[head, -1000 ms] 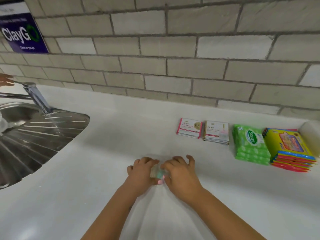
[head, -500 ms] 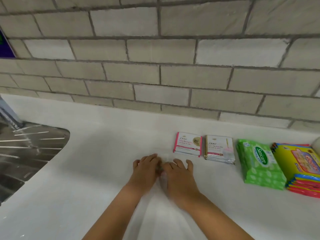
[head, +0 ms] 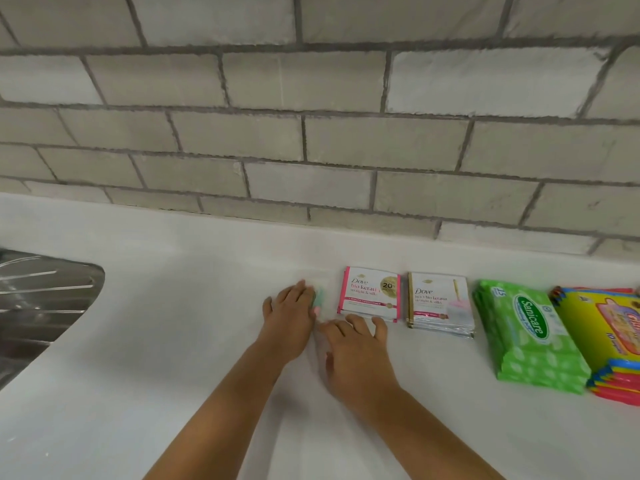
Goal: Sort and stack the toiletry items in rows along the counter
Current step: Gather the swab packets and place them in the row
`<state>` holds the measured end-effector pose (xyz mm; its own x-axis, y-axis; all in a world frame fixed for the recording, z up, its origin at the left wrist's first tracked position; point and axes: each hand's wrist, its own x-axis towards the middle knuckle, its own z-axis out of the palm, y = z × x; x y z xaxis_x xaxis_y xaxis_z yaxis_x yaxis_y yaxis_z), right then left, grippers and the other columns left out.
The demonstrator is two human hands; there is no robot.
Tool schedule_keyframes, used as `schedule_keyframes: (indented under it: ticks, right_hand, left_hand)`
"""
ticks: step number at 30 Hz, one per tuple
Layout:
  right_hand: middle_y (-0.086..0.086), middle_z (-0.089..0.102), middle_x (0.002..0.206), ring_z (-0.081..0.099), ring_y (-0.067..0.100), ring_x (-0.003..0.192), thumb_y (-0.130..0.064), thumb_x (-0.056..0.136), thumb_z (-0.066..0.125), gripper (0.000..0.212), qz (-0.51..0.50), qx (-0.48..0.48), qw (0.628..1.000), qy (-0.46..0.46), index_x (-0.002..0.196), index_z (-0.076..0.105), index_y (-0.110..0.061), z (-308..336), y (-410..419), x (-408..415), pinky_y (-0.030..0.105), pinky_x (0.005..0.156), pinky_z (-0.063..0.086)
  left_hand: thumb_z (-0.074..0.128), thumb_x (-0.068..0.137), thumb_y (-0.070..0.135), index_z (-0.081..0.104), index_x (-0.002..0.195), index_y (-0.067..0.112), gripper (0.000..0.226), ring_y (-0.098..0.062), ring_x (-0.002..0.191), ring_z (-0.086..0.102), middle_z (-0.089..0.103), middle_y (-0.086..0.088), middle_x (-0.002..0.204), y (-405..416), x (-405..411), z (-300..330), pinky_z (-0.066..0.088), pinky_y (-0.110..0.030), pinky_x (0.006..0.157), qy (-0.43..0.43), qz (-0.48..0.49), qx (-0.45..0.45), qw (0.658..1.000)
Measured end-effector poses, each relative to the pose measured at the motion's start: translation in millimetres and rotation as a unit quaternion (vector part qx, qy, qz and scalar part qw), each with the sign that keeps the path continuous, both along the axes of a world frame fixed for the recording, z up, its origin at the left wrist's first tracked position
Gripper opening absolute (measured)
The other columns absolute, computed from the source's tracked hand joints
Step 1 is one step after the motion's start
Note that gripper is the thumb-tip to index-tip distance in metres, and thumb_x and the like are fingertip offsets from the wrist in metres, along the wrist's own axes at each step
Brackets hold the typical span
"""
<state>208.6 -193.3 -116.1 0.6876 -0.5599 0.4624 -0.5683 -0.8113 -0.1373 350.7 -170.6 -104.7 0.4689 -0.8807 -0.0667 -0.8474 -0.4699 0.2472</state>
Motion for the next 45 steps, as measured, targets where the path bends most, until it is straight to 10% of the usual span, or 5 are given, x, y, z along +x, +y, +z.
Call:
schedule_keyframes:
  ticks: [13,19,28,45]
  right_hand:
    - [-0.014,0.069,0.089,0.066,0.012,0.09,-0.033,0.049,0.074,0.046,-0.004,0.014,0.999,0.036,0.095,0.07,-0.03,1.6,-3.8,-9.7,0.042,0.082,0.05]
    - [-0.009,0.066,0.107,0.064,0.013,0.098,-0.041,0.06,0.063,0.052,0.003,0.056,0.998,0.012,0.11,0.058,-0.028,15.2,1.7,-27.4,0.039,0.081,0.052]
    - [0.009,0.05,0.138,0.053,0.024,0.121,-0.046,0.077,0.041,0.067,-0.036,0.108,0.993,-0.035,0.136,0.04,-0.014,46.7,30.6,-113.4,0.04,0.097,0.043]
    - [0.005,0.037,0.147,0.043,0.022,0.129,-0.04,0.08,0.051,0.067,-0.245,0.148,0.953,-0.095,0.142,0.035,-0.021,58.8,51.4,-368.7,0.036,0.104,0.038]
  left_hand:
    - [0.021,0.103,0.031,0.014,0.151,0.019,0.05,-0.016,0.147,0.003,0.003,0.001,0.16,-0.5,2.3,-1.1,0.003,-0.05,0.117,0.01,-0.008,0.004,1.0]
    - [0.03,0.101,0.035,0.02,0.149,0.023,0.051,-0.013,0.147,-0.002,0.006,0.005,0.159,13.9,-16.2,10.7,0.0,-0.049,0.117,0.03,-0.001,-0.074,0.997]
    - [0.055,0.092,0.027,0.059,0.124,0.018,0.033,-0.019,0.131,0.045,0.052,0.0,0.137,37.1,-92.4,24.0,0.035,-0.048,0.109,0.093,-0.084,-0.265,0.956]
    - [0.06,0.089,0.025,0.054,0.127,0.021,0.039,-0.014,0.123,0.047,0.052,0.005,0.132,0.6,-350.7,45.1,0.031,-0.017,0.098,0.199,-0.281,-0.219,0.913]
